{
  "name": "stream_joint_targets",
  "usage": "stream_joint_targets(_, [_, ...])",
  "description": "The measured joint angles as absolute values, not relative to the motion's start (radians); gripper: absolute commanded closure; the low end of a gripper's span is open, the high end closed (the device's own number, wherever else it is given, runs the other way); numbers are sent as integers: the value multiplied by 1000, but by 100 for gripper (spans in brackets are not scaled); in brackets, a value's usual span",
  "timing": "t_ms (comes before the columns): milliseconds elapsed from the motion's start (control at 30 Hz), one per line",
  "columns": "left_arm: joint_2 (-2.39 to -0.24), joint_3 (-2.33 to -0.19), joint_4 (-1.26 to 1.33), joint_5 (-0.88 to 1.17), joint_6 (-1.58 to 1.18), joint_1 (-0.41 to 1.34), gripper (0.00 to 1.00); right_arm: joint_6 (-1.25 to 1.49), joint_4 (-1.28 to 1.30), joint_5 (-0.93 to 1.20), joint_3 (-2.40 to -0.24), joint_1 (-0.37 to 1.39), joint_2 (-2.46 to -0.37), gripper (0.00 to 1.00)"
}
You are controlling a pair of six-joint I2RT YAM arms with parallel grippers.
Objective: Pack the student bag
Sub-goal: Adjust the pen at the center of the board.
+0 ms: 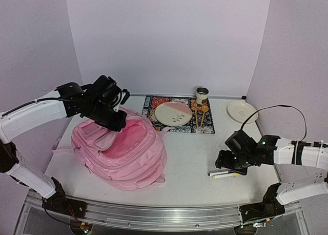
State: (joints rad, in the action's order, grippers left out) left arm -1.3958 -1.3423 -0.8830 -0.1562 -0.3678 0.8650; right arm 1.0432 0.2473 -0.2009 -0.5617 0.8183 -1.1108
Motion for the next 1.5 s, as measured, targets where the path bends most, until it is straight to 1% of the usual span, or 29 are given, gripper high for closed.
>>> stream_joint_targets(200, [-1393, -1301, -777, -149, -328, 865, 100, 1161, 250, -195, -499, 784, -1115, 36])
stream_joint_targets(300, [-1386, -1272, -737, -146, -308, 866, 100, 1215, 248, -196, -473, 779, -1116, 46])
stream_joint_targets(467, [-1350, -1238, -712, -141, -285, 865, 100, 1270, 246, -203, -461, 771, -1127, 58])
stream_joint_targets(533, [-1341, -1235, -708, -139, -284, 865, 100, 1282, 243, -208, -461, 762, -1136, 60])
stream_joint_targets(900, [-1289, -1199, -705, -114, -294, 863, 100, 1288, 180, -221, -460, 729, -1242, 63])
stream_joint_targets(1100, [-1283, -1187, -697, -106, -313, 863, 100, 1259, 119, -219, -471, 726, -1302, 69])
stream_joint_targets(1233, [-1283, -1187, -697, -107, -319, 863, 100, 1213, 84, -215, -512, 724, -1364, 78])
stream_joint_targets(1433, [-1283, -1187, -698, -107, -326, 863, 100, 1135, 46, -175, -584, 723, -1452, 100])
stream_joint_targets(1500, [-1283, -1187, -698, -107, -331, 863, 100, 1117, 34, -161, -593, 723, -1460, 100])
